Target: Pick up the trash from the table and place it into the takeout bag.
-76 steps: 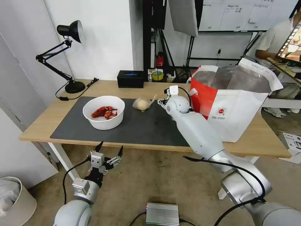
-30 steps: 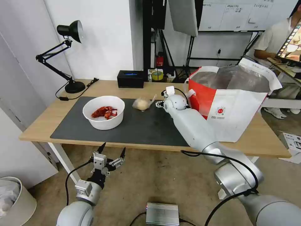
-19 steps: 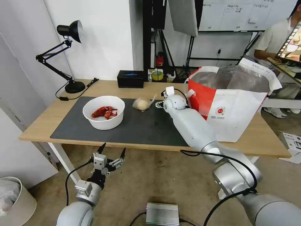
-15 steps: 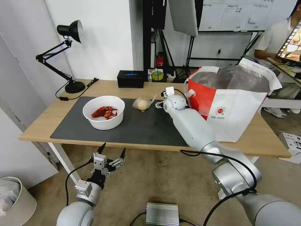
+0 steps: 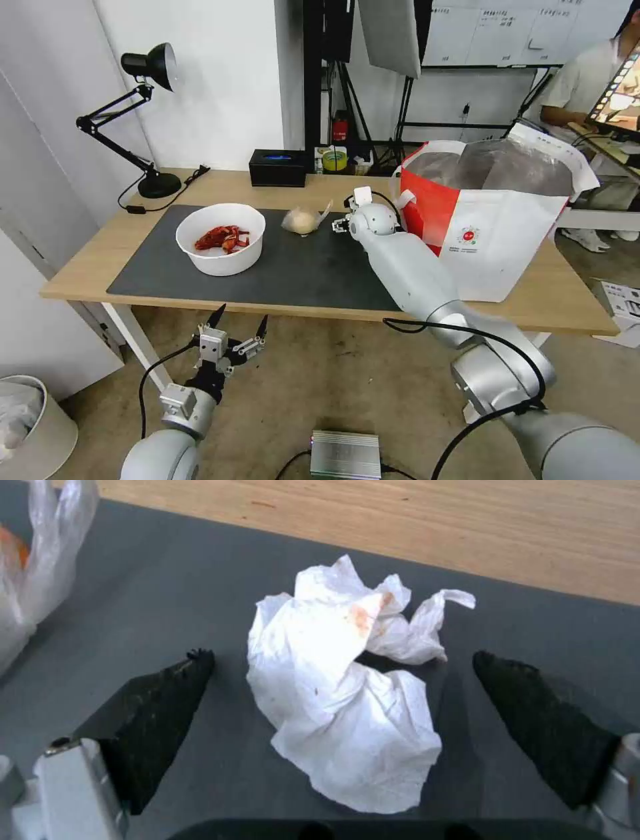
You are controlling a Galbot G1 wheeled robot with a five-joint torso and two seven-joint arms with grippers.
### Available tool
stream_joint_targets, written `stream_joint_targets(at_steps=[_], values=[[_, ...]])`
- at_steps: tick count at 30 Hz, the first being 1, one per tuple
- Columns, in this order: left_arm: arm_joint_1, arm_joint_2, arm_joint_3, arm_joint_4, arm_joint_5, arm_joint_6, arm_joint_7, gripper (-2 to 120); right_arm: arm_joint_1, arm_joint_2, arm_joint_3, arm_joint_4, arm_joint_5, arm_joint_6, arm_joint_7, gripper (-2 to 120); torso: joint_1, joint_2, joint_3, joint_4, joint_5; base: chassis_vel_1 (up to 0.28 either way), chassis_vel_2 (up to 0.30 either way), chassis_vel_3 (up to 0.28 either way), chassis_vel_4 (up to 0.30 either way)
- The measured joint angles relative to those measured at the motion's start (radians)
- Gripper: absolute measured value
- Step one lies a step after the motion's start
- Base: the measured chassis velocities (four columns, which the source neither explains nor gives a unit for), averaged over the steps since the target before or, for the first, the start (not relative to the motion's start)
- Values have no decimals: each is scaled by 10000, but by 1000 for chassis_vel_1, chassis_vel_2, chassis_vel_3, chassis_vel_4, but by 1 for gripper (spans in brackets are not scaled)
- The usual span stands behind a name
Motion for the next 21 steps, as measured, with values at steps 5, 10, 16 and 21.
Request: stream_joint_targets(at_steps=[5,10,16,21], values=[[19,-20,28,-25,19,0,0,100,-59,-9,34,16,22,2,-12,89,-1,0,-1,2,1,0,0,0,0],[27,-31,48,-37,38,-3,0,100,-76,-12,41,50,30,-5,-19,78,-1,1,-1,4,1,0,0,0,0],[31,-51,80,-42,68,-6,0,100,-91,-7,50,70,45,-15,-22,61,-1,1,0,5,1,0,0,0,0],[29,-52,98,-42,75,-7,0,100,-117,-2,62,67,45,-15,-20,46,-1,0,0,0,0,0,0,0,0]])
